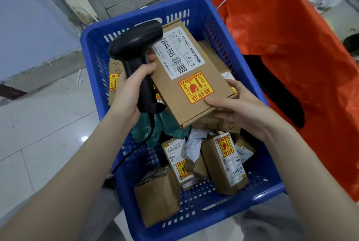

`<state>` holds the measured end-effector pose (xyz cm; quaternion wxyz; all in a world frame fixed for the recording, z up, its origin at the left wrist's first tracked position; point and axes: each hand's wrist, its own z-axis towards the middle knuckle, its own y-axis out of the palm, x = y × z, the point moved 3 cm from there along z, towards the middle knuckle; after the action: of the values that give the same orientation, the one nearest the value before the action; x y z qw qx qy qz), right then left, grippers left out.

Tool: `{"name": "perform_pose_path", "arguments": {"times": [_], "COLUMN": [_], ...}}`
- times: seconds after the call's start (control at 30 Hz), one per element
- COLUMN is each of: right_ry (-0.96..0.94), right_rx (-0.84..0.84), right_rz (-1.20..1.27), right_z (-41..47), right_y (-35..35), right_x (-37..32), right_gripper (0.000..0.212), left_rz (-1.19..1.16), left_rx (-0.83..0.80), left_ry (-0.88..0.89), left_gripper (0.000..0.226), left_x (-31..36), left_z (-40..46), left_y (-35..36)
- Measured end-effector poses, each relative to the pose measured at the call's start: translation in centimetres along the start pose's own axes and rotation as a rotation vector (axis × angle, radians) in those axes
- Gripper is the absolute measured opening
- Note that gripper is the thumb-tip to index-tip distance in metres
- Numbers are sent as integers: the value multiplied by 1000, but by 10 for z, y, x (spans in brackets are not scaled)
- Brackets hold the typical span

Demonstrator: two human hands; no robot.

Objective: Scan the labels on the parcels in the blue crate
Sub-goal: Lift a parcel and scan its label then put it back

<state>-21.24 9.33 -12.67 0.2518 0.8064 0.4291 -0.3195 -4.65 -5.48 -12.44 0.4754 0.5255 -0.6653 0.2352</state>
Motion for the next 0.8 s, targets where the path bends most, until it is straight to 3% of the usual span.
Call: {"name": "perform_pose_path", "arguments": {"times": [0.17,0.3,0.37,0.57,0.8], "right_ry": [-73,-140,-160,-255,-385], "right_rx": [142,221,259,355,485], "right_rz": [123,215,250,252,39], "right_z": [3,0,0,-2,-4], "right_y": [-4,-9,-10,-14,-15], "right_x": [-4,-11,-12,-15,-15], "right_gripper": [70,22,10,26,15], "left_rz": [22,69,93,202,368], "left_rx": [-35,-51,-57,-14,-68], "left_ry": [-29,-70,-88,-104,-48], "left_gripper": [19,17,19,35,21], "left_x": [1,-2,-5,-5,-1], "left_z": [5,6,6,6,6], "left_y": [-2,-2,0,-1,2]}}
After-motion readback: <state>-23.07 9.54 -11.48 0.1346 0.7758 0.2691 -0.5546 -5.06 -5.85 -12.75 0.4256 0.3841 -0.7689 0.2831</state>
